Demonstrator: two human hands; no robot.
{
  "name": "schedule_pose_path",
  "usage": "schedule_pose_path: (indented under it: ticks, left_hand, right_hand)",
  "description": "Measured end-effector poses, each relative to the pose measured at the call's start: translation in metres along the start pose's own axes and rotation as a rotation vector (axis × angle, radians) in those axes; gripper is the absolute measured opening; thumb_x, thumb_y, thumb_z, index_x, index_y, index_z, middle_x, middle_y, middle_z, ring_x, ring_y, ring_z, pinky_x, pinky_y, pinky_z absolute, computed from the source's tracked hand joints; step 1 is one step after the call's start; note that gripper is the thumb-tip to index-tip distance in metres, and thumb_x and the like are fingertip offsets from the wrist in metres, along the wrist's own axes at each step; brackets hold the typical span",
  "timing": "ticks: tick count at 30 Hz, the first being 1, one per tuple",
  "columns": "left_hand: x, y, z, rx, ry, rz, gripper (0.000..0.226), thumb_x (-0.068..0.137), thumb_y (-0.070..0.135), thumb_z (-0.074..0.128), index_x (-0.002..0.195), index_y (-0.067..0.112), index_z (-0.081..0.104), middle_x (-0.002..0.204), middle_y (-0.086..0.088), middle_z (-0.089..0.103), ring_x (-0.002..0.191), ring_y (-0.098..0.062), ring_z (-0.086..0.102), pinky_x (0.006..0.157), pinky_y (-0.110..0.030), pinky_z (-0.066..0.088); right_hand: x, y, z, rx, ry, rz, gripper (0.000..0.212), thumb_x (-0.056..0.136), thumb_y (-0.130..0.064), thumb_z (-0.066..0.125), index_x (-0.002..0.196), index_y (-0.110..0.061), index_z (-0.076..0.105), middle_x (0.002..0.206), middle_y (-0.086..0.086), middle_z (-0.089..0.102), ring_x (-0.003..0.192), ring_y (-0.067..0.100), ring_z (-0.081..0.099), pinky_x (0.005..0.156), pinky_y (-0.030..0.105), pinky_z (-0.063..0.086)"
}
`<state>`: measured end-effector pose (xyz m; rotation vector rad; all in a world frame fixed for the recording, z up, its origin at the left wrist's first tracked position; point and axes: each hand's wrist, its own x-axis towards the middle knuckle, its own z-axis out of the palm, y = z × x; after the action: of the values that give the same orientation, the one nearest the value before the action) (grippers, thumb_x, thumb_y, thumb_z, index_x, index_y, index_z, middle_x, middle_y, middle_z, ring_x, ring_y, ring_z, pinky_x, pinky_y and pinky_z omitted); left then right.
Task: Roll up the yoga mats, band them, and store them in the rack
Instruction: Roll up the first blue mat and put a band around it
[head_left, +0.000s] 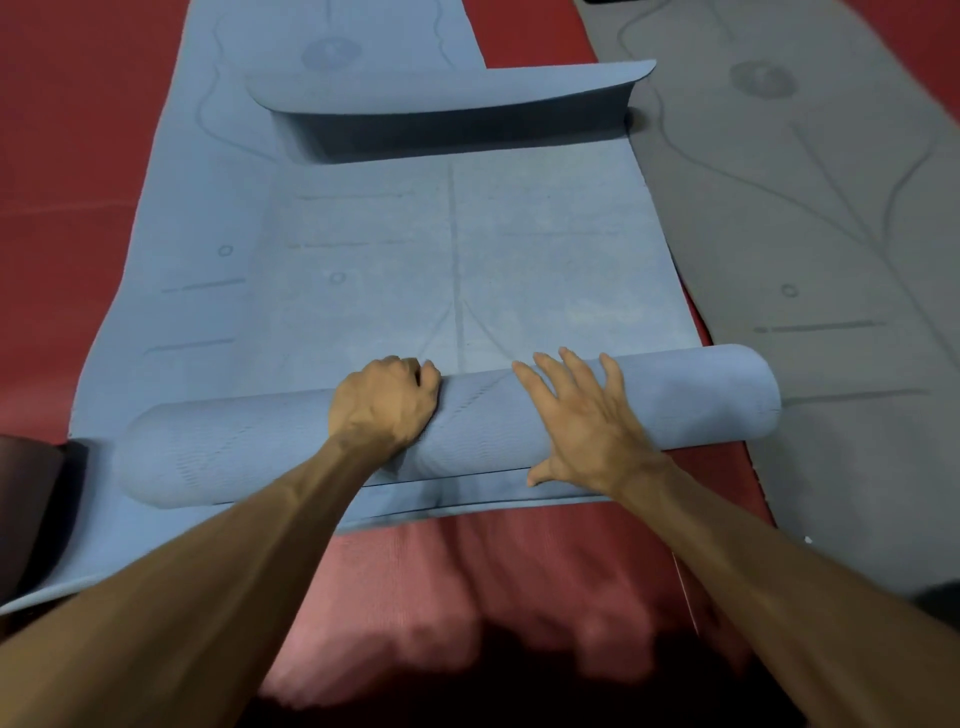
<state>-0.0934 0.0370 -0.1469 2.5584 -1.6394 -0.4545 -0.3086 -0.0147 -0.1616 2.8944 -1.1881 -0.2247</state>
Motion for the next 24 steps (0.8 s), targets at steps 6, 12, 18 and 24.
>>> schedule_pose_path:
  ticks: [6,12,18,24]
  left_hand:
    - [-0.025,-0.002,0.005,0.15,0.031,0.117,0.063,0.094,0.045,0.005,0.123,0.018,0.054,0.124,-0.002,0.058,0.118,-0.022,0.049,0.106,-0.038,0.029]
    - [-0.073,0.005,-0.001,0.139,0.082,0.045,0.088,0.076,0.068,0.003,0.144,0.023,0.036,0.145,-0.005,0.037,0.139,-0.029,0.022,0.114,-0.045,-0.003]
    - [-0.113,0.012,0.009,0.127,0.05,0.059,0.086,0.078,0.067,-0.001,0.148,0.027,0.028,0.146,-0.001,0.035,0.14,-0.027,0.02,0.116,-0.047,0.0]
    - [-0.12,0.003,0.016,0.111,-0.024,0.073,0.089,0.074,0.066,-0.008,0.149,0.029,0.022,0.149,0.002,0.03,0.139,-0.026,0.018,0.117,-0.045,0.002]
  right_hand:
    - [0.017,0.001,-0.026,0.046,-0.158,-0.009,0.106,0.059,-0.054,0.078,0.146,-0.025,0.025,0.138,0.001,0.043,0.123,0.024,0.043,0.105,0.052,0.026]
    - [0.028,0.008,-0.053,0.192,-0.362,-0.007,0.095,0.047,-0.053,0.084,0.13,-0.029,0.043,0.112,0.0,0.059,0.103,0.025,0.056,0.089,0.046,0.038]
    - [-0.005,0.011,-0.053,0.298,-0.455,-0.005,0.093,0.042,-0.055,0.086,0.125,-0.035,0.047,0.107,-0.008,0.062,0.1,0.019,0.054,0.086,0.04,0.037]
    - [-0.014,0.001,-0.049,0.299,-0.47,-0.001,0.09,0.042,-0.056,0.085,0.121,-0.033,0.049,0.099,-0.01,0.06,0.093,0.016,0.054,0.086,0.038,0.034]
